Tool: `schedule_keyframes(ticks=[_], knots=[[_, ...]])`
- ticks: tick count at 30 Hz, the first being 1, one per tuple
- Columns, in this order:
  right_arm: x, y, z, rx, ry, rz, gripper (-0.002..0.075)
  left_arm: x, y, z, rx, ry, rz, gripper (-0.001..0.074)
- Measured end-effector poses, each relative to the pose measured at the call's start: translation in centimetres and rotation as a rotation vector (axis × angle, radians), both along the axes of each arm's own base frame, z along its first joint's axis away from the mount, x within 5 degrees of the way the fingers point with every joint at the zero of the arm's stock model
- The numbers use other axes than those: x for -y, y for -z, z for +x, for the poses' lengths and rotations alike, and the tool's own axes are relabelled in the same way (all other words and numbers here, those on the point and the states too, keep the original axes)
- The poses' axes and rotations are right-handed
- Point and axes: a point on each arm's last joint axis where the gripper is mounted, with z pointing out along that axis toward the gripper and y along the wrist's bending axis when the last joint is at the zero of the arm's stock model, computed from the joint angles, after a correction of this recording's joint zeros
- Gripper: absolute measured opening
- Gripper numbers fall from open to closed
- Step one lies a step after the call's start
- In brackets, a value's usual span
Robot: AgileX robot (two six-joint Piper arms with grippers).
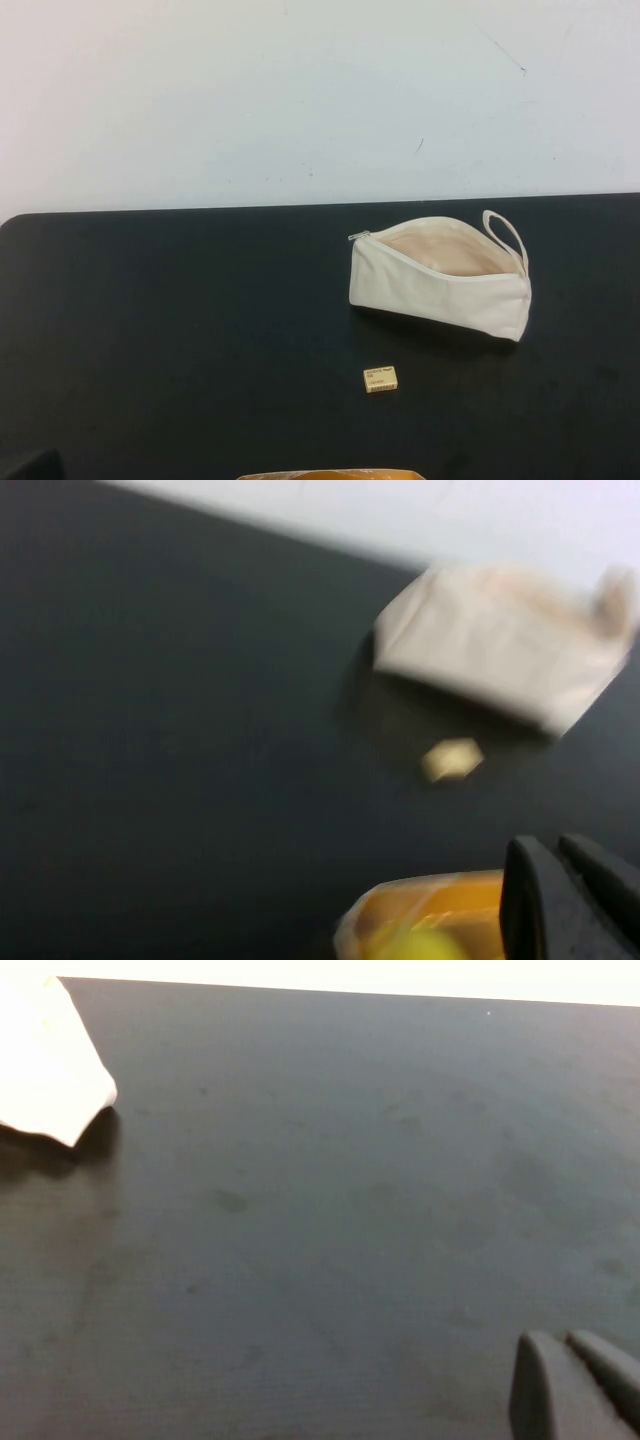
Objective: Put eraser into pencil case
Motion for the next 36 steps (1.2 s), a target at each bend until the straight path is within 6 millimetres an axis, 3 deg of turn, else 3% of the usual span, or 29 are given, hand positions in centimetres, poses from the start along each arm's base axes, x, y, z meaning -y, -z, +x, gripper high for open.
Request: schedule_keyframes(ticks=[7,12,17,23,29,36], knots=[[0.0,0.0,0.0,0.0,0.0,0.0,-0.0001,-1.1,-5.1,4.7,-0.168,0.075,0.297,0.0],[0.0,0.0,0.0,0.0,0.0,0.0,-0.0001,-0.7,-6.1,8.7,-0.267,0.175,0.39,-0.0001],[0.0,0.0,0.0,0.0,0.0,0.0,-0.0001,1.3,-5.6,12.2,-0.347,0.3,0.464,-0.0001],[0.0,0.0,0.0,0.0,0.0,0.0,-0.0001,5.6,-4.3,15.4,-0.411,0.418,0.6,-0.0001],[0.0,0.0,0.0,0.0,0.0,0.0,-0.0001,11.6,-2.9,18.6,-0.429,0.448,0.763,-0.0001],[0.0,0.0,0.0,0.0,0.0,0.0,-0.0001,18.4,-0.5,22.0,-0.436,0.507,0.802,0.0006]])
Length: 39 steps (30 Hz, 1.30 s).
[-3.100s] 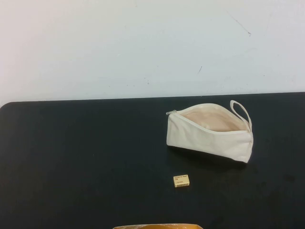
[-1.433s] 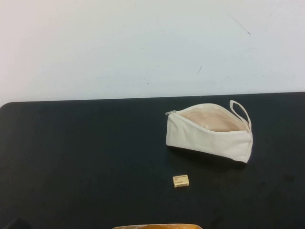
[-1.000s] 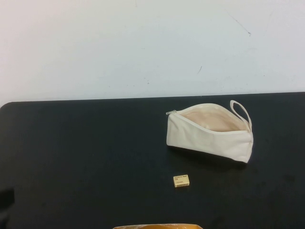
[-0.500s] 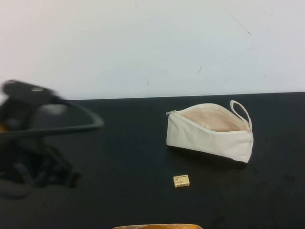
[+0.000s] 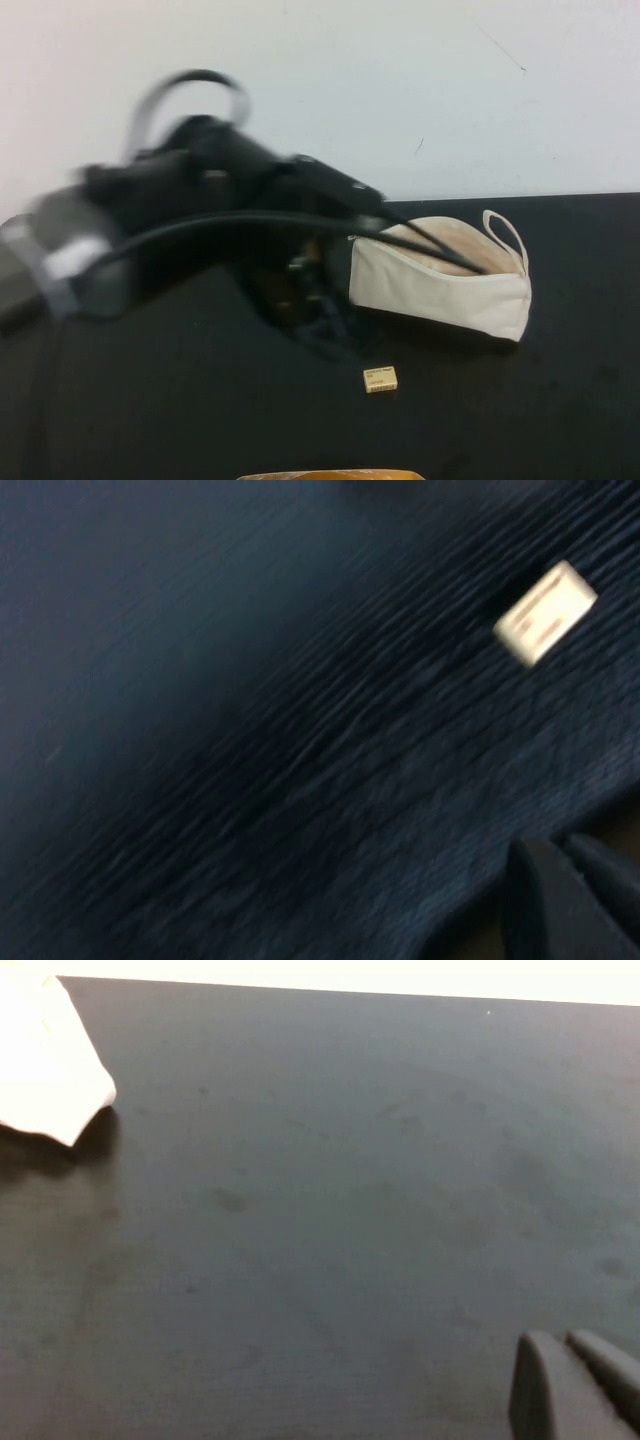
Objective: Put eraser into pencil case
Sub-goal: Pick up the eraser from the table
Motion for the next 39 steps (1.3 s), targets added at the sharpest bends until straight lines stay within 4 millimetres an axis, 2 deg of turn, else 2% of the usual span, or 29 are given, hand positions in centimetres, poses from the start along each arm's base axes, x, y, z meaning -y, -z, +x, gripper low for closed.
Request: schedule_keyframes(ticks=[3,7,11,14,21,29,32,35,39], knots=[[0.0,0.0,0.0,0.0,0.0,0.0,-0.0001,2.4,1.6,1.5,-0.036,0.005,0.001,0.0073],[0.0,0.0,0.0,0.0,0.0,0.0,-0.0001,5.0,4.4,3.0,-0.156,-0.052,-0.028,0.0273],[0.0,0.0,0.0,0.0,0.0,0.0,-0.0001,6.4,7.0,4.5,-0.224,-0.144,-0.016,0.0465],[0.0,0.0,0.0,0.0,0.0,0.0,-0.0001,6.9,8.7,5.2,-0.245,-0.212,-0.003,0.052],[0.0,0.0,0.0,0.0,0.0,0.0,-0.0001,7.5,11.1,6.0,-0.247,-0.299,-0.033,0.0538],[0.0,0.0,0.0,0.0,0.0,0.0,-0.0001,7.9,12.9,6.3,-0.268,-0.327,-0.041,0.0527],[0.0,0.0,0.0,0.0,0.0,0.0,-0.0001,8.0,13.0,6.3,-0.275,-0.325,-0.037,0.0458],[0.0,0.0,0.0,0.0,0.0,0.0,-0.0001,7.9,13.0,6.2,-0.281,-0.291,-0.014,0.0314],[0.0,0.0,0.0,0.0,0.0,0.0,-0.0001,7.8,12.6,6.1,-0.288,-0.198,0.034,0.0302]])
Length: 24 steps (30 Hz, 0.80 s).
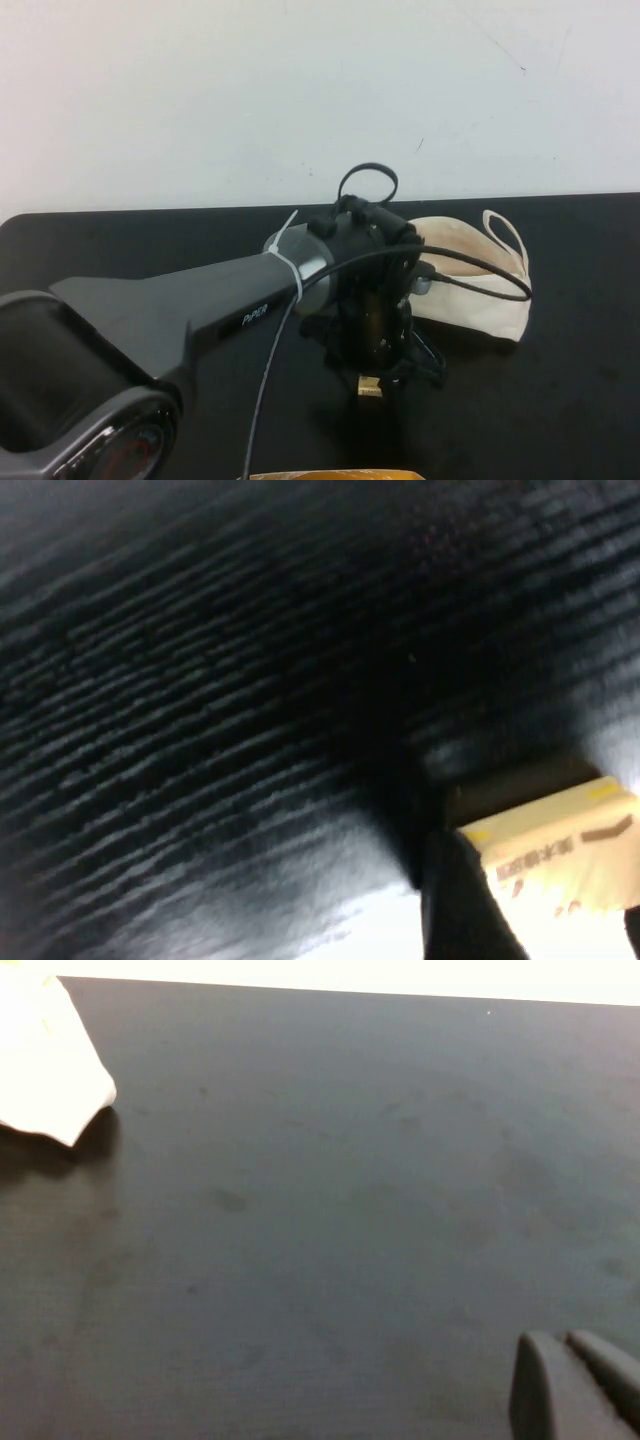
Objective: Put eraser into pencil case
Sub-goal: Pick up the eraser from the table, then place the eraser on the pencil case
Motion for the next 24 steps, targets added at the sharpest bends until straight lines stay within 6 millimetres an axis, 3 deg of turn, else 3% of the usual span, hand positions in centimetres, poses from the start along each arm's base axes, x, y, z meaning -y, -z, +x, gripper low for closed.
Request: schedule_keyframes(ticks=[2,9,12,16,22,24], knots=[[0.0,0.0,0.0,0.0,0.0,0.0,-0.0001,0.1,-0.9,0.0,-0.004,0.068,0.014,0.0302],[0.0,0.0,0.0,0.0,0.0,0.0,-0.0001,1.7,-11.5,0.7,0.251,0.164,-0.153,0.0301],[0.0,0.0,0.0,0.0,0.0,0.0,-0.0001,2.2,-14.4,1.4,0.391,0.189,-0.219,0.0301],[0.0,0.0,0.0,0.0,0.0,0.0,-0.0001,2.7,-14.3,2.7,0.462,0.199,-0.239,0.0301],[0.0,0.0,0.0,0.0,0.0,0.0,-0.0001,3.6,-9.7,4.7,0.456,0.208,-0.197,0.0302],[0.0,0.0,0.0,0.0,0.0,0.0,-0.0001,3.7,-8.8,5.0,0.447,0.207,-0.188,0.0353]])
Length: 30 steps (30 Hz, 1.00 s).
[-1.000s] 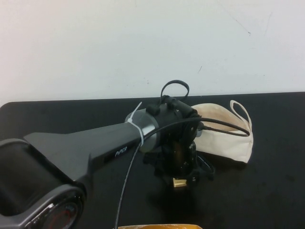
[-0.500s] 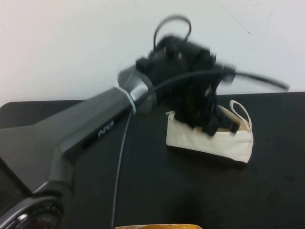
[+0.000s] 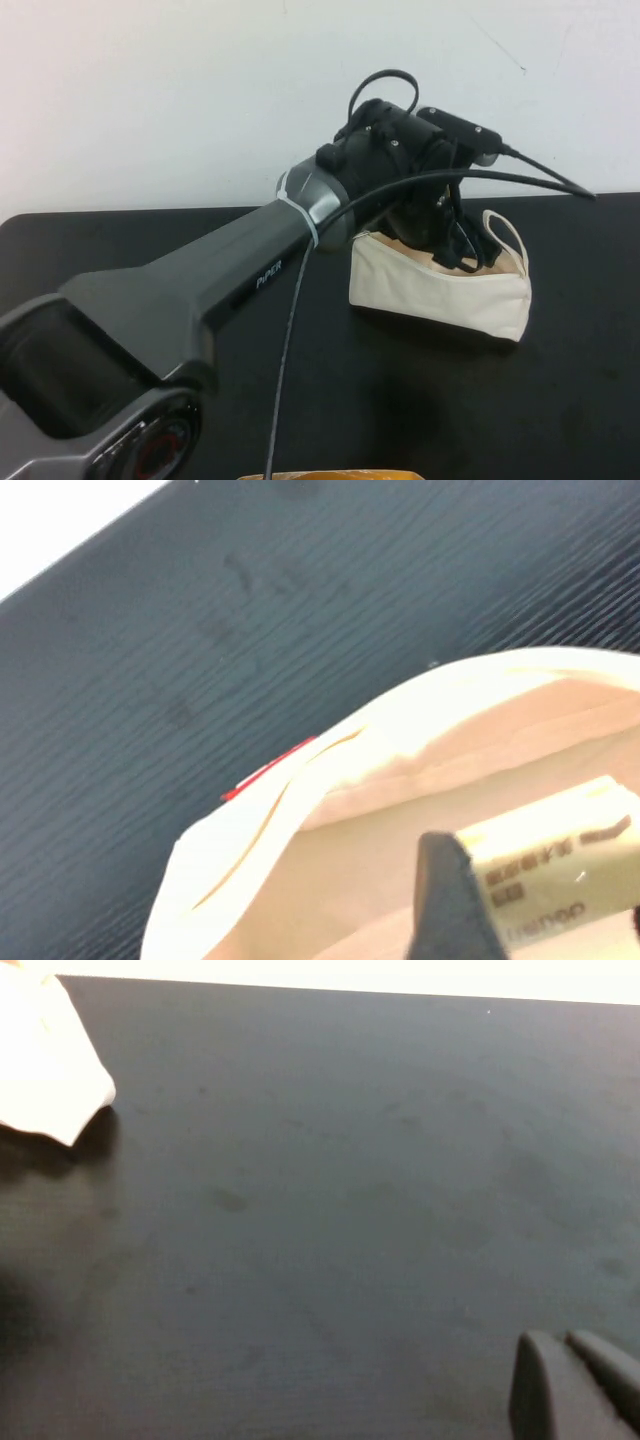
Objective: Put eraser into pencil case
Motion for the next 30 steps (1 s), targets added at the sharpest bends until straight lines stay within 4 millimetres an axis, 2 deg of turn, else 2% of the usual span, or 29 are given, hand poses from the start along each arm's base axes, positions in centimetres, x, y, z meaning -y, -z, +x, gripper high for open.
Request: schedule_keyframes(ticks=[4,6,8,13,15,18,20,25,30], knots=[[0.0,0.0,0.0,0.0,0.0,0.0,-0.0001,-0.4,-0.3,0.3,0.029,-0.009,0.031,0.0511],[0.0,0.0,0.0,0.0,0.0,0.0,-0.0001,-1.0,-1.2,0.1,0.052,-0.015,0.061,0.0524],[0.0,0.0,0.0,0.0,0.0,0.0,-0.0001,-1.9,-3.0,-0.2,0.073,-0.037,0.092,0.0469],[0.0,0.0,0.0,0.0,0.0,0.0,-0.0001,-4.6,-9.5,-2.7,0.12,-0.072,0.079,0.0127],[0.0,0.0,0.0,0.0,0.0,0.0,-0.0001,-5.6,-11.8,-4.2,0.141,-0.066,0.062,0.0059],[0.0,0.0,0.0,0.0,0.0,0.0,-0.0001,-6.8,-14.9,-7.2,0.18,-0.034,0.034,0.0016],[0.0,0.0,0.0,0.0,0.0,0.0,-0.0001,-7.3,-16.1,-9.4,0.196,-0.003,0.016,0.0006],[0.0,0.0,0.0,0.0,0.0,0.0,-0.0001,-8.3,-17.0,-14.5,0.229,0.07,-0.039,0.0],[0.0,0.0,0.0,0.0,0.0,0.0,-0.0001,-11.9,-17.6,-19.0,0.248,0.007,-0.12,0.0]])
